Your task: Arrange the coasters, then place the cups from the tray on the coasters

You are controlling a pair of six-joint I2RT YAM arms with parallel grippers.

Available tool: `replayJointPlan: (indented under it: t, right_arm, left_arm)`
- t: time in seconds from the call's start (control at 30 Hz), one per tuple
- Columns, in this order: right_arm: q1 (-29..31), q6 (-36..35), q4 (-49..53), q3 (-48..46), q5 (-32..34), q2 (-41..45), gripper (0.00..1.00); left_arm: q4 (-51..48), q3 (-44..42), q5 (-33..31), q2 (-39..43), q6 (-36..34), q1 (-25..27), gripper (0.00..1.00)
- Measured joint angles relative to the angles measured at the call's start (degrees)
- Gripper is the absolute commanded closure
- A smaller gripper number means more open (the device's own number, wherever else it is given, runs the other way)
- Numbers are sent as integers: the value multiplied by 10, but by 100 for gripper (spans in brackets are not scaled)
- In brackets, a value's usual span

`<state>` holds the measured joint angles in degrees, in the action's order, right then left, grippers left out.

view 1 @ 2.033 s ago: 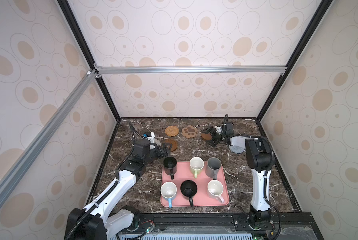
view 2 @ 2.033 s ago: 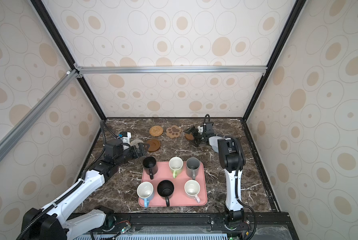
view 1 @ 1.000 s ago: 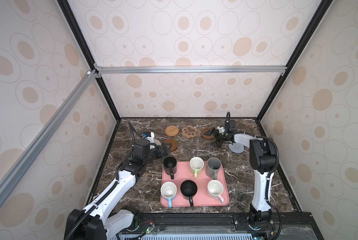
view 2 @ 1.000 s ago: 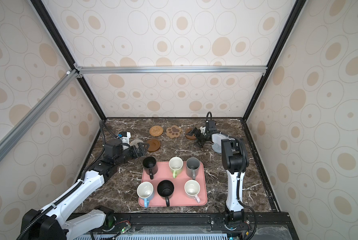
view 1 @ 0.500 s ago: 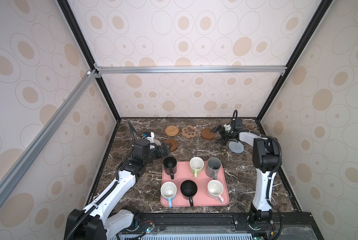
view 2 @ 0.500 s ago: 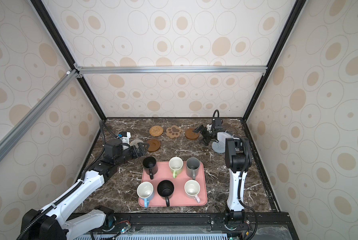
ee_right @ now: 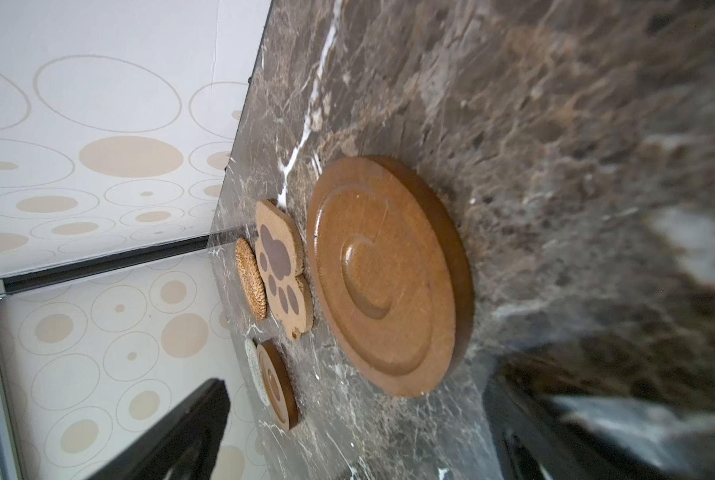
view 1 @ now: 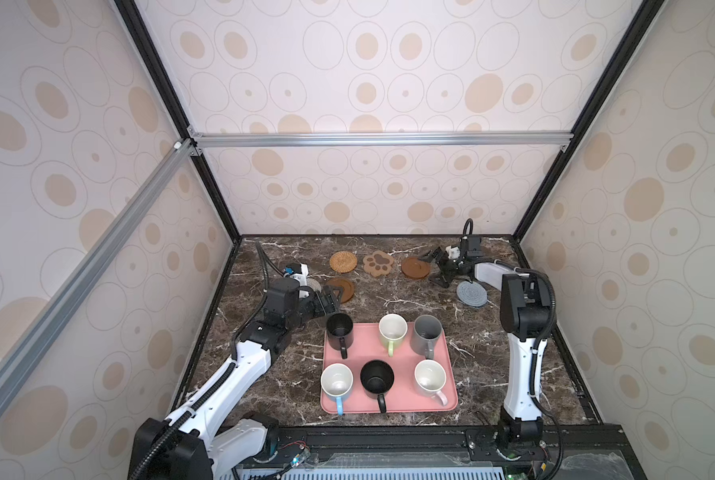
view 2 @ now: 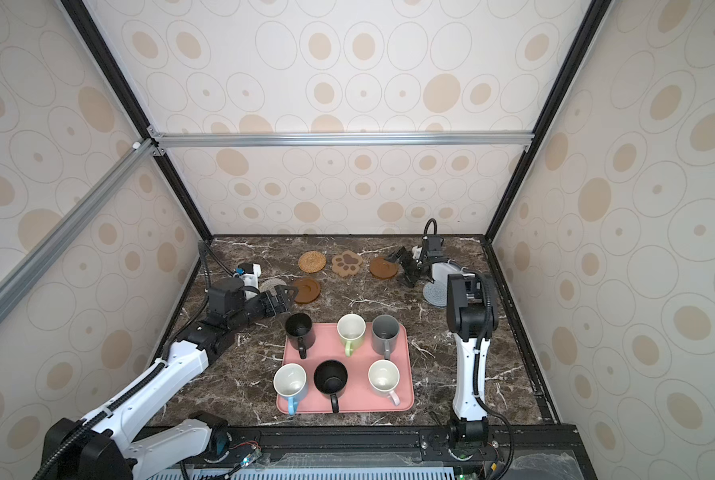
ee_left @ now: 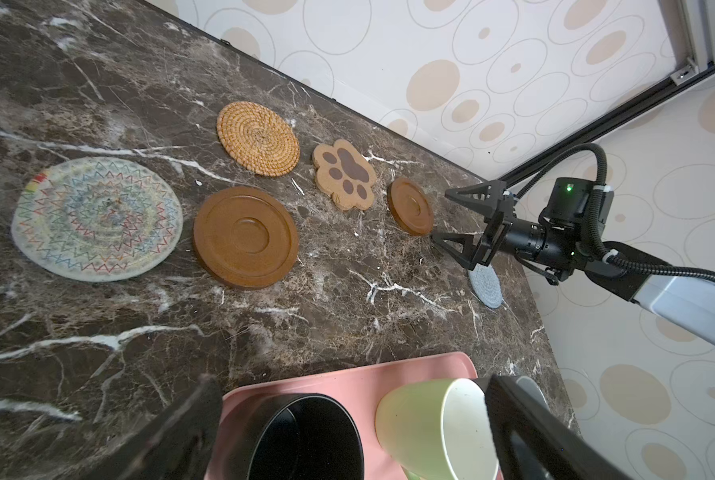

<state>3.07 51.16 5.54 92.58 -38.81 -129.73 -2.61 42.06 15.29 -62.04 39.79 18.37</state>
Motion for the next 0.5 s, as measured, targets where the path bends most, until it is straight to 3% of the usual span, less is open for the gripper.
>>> replayJointPlan:
  t: [0.5]
  right_arm:
    - [0, 11, -17, 14, -3, -14, 0]
  left_arm:
    - [0, 0, 0, 0, 0, 0, 0]
